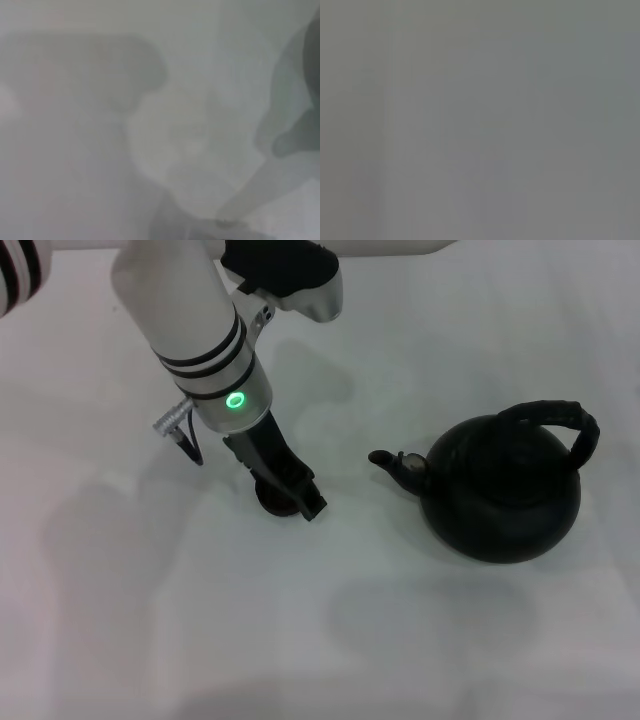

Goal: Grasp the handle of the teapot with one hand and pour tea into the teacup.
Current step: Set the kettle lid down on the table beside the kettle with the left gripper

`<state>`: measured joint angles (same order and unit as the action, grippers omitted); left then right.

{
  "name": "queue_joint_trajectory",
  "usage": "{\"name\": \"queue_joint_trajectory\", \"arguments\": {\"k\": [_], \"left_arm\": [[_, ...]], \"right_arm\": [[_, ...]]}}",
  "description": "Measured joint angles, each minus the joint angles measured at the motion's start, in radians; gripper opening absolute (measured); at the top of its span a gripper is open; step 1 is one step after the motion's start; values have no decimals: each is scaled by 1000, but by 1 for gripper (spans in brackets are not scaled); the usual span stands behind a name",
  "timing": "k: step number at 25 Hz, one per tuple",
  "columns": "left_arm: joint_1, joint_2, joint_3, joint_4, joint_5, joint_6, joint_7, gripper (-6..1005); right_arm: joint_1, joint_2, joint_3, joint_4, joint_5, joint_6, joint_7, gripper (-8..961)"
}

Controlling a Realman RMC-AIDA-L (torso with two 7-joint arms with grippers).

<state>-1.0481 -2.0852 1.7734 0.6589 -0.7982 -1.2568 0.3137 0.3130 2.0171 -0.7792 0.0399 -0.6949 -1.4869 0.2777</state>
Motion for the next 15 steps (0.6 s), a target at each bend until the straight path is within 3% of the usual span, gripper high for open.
{"name": "queue_joint_trajectory", "arguments": {"k": [7,15], "left_arm": [[100,11,-36,215,19,-41,5,871],[323,13,-178,559,143,-141,17,872]], "right_arm": [[-6,-2,0,-3,0,0,0,883],[-35,-8,0,-33,0,-38,0,883]]}}
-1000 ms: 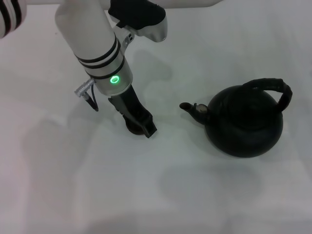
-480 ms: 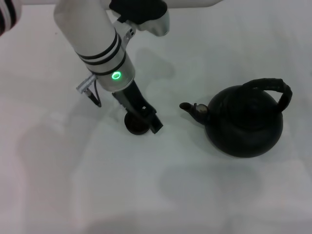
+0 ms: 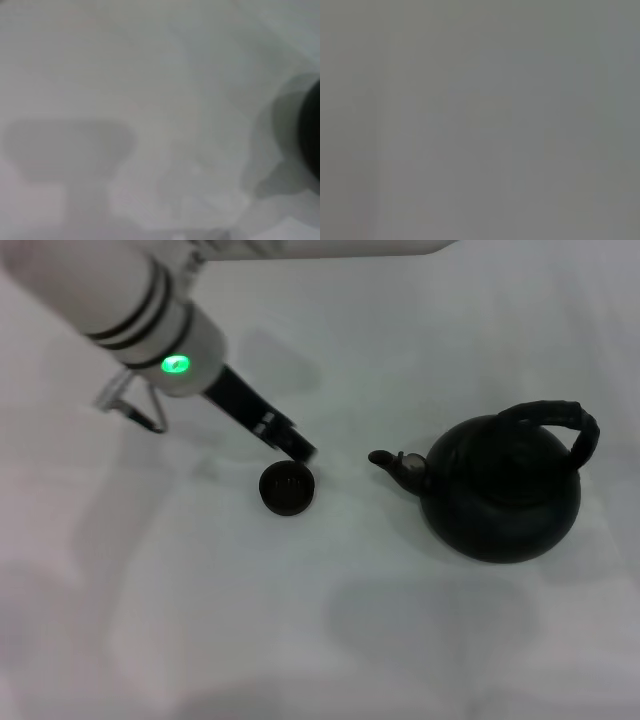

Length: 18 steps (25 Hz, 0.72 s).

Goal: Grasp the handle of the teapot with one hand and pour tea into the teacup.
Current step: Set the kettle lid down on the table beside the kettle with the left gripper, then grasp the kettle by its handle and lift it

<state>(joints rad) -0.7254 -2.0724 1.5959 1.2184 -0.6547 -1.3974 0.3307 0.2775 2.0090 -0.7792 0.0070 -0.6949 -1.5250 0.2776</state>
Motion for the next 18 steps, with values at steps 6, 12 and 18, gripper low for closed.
{"name": "queue_joint_trajectory", "arguments": {"k": [6,12,18], "left_arm": [[276,-2,-120,247,-77,88,164,872],[534,-3,-226,247,-512,242,604,871],[659,-2,-321,-28,-1058,226,1181,871]], "right_arm": [[-99,-17,-105,-126,-2,14,94,884],[-323,-49,-263,-489,-87,196,372,884],[-524,11,-282,-1046,-570,402,797,884]]}}
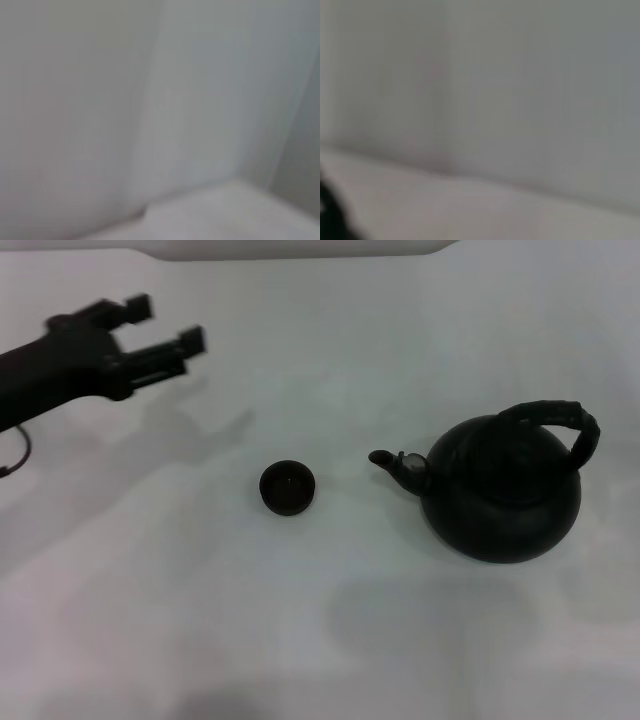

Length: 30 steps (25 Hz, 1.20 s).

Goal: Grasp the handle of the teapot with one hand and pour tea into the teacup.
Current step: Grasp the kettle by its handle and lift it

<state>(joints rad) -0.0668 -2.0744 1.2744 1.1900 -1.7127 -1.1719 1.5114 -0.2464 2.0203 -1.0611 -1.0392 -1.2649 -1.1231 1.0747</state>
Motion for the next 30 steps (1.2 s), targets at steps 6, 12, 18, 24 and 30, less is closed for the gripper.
{"name": "queue_joint_trajectory", "arguments": {"k": [6,12,18,24,30], "left_arm": [[1,1,-56,-379,-364,-142,475,872],[-14,2,-85,-525,-427,-197,569,871],[-13,1,-85,-533,-430,-205,576,870],[-12,1,-86,-535,-430,-211,574,868],[-12,2,-86,-535,-429,-215,575,867]], "right_arm": [[5,-7,-16,-157,-230,-143,306,884],[36,-5,-56,-187,-252,-225,360,884],[93,-4,-120,-155,-256,-213,359,881],[148,-5,-131,-104,-260,-183,354,873],[159,-4,-162,-90,-263,-98,352,872]]}}
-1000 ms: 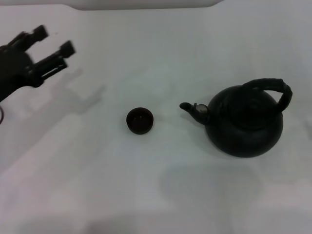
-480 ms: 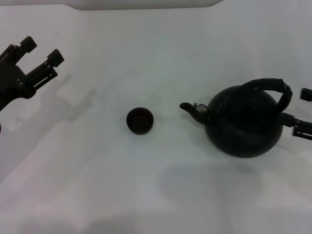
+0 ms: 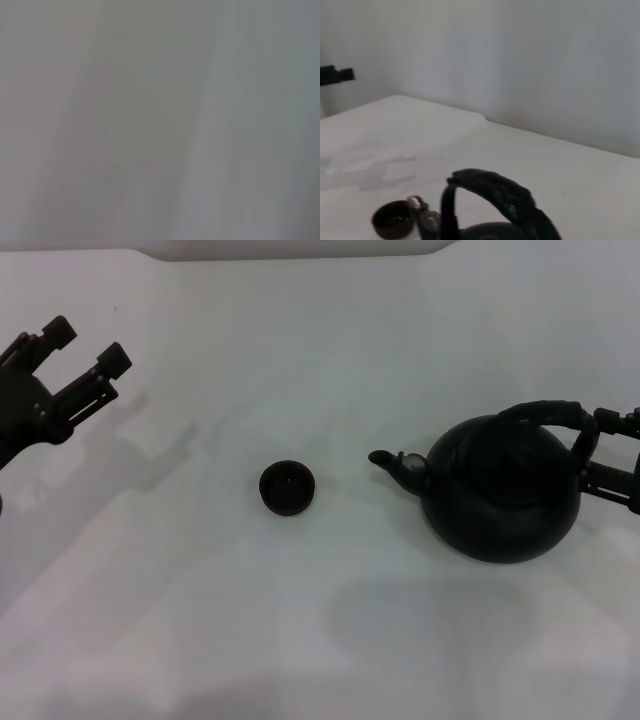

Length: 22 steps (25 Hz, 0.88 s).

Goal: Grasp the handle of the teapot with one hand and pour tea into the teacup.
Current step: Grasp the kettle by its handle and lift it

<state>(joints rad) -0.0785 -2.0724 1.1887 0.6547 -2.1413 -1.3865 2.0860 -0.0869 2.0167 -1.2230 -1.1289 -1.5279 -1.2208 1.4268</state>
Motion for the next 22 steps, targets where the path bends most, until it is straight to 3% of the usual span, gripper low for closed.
{"name": "queue_joint_trajectory", "arguments": {"k": [5,11,16,22], "left_arm": [[0,2,0,-1,-3,2,2,866],[0,4,0,0,-1,6,2,866],[-7,5,-12,-2,4,8,3,866],[-14,5,-12,-2,8,10,4,866]], "right_arm": [[1,1,-27,2,5,50,5,735],[-7,-3,-25,-6,7,57,12,641],[-14,-3,-11,-13,14,51,13,489],[-9,-3,-11,-13,15,50,13,496]]}}
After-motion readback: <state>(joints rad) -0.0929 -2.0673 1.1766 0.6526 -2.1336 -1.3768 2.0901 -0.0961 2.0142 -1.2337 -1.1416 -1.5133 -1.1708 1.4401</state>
